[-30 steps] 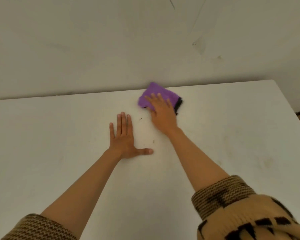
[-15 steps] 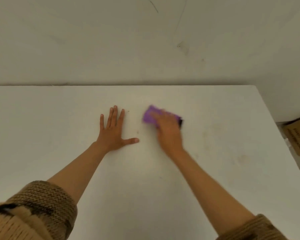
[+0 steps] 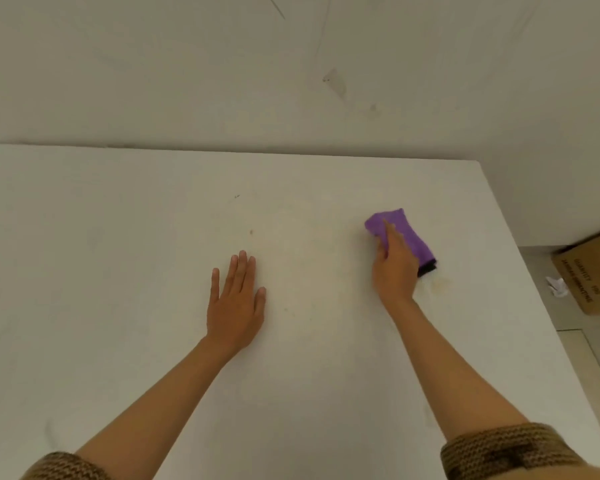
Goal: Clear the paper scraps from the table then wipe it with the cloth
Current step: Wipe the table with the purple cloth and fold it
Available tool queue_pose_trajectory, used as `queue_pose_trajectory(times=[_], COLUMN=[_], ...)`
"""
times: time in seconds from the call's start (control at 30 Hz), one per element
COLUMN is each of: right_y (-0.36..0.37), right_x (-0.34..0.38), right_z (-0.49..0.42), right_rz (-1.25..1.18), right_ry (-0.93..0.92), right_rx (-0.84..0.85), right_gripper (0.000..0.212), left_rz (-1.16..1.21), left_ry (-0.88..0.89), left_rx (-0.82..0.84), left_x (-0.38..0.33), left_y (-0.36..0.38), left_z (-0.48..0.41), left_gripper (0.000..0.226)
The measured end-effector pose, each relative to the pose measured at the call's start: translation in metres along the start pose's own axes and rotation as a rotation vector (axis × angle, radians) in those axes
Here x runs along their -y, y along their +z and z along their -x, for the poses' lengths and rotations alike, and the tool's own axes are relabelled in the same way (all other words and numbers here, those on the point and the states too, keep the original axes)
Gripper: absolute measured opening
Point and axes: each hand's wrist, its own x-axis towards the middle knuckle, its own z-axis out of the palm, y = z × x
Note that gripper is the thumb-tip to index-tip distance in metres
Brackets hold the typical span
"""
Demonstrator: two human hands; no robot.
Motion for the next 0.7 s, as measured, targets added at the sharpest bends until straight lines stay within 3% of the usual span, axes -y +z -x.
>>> queue_pose_trajectory(times=[0.17,0.27,0.33,0.4,0.63,0.7], right_y=[0.025,0.039,0.039,0.036,-0.01,-0.013], right_x=[0.058,0.057,0.038,0.018,-0.015,0.012], right_z=[0.087,0.14,0.144,0.128,0.075,0.089], right_rz=[-0.077,-0.052,-0.036,-0.037,-0.075,-0.088], right_ry=[-0.51,-0.689,-0.722,-0.621,0.066,0.03], right_rx=[0.155,0.291,0.331,0.294,0.055,-0.006], right_gripper=[0.041,0.046,0.048,0.05,0.041,0.04], left_rz=[0.072,0.078,0.099,0.141,0.171,0.16], left_ry=[-0.023,0.049,0.03,-0.008,-0.044,-0.047], left_rx=[0.051,0.08,0.067,0.042,0.025,0.014], left_x=[-0.001,0.015,0.022,0.028,0.064,0.069], left_y=[0.01,0.005,-0.002,-0.009,-0.014,-0.015], left_z=[0.001,0.005,0.017,0.034,0.105,0.122], left_gripper=[0.074,0.081,0.072,0.065,0.069,0.068])
